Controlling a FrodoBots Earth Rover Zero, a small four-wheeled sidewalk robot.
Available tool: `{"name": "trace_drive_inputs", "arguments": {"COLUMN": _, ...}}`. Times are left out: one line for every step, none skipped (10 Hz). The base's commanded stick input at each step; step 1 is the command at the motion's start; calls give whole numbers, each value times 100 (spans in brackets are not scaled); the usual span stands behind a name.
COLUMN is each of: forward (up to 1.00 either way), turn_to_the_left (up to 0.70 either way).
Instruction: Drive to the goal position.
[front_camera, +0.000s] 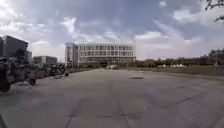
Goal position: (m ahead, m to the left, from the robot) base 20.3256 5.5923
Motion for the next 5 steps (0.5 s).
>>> {"name": "trace_drive_inputs", "arguments": {"forward": 100, "turn_to_the_left": 0}}
{"name": "trace_drive_inputs", "arguments": {"forward": 100, "turn_to_the_left": 0}}
{"name": "trace_drive_inputs", "arguments": {"forward": 100, "turn_to_the_left": 0}}
{"name": "trace_drive_inputs", "arguments": {"forward": 100, "turn_to_the_left": 0}}
{"name": "trace_drive_inputs", "arguments": {"forward": 100, "turn_to_the_left": 0}}
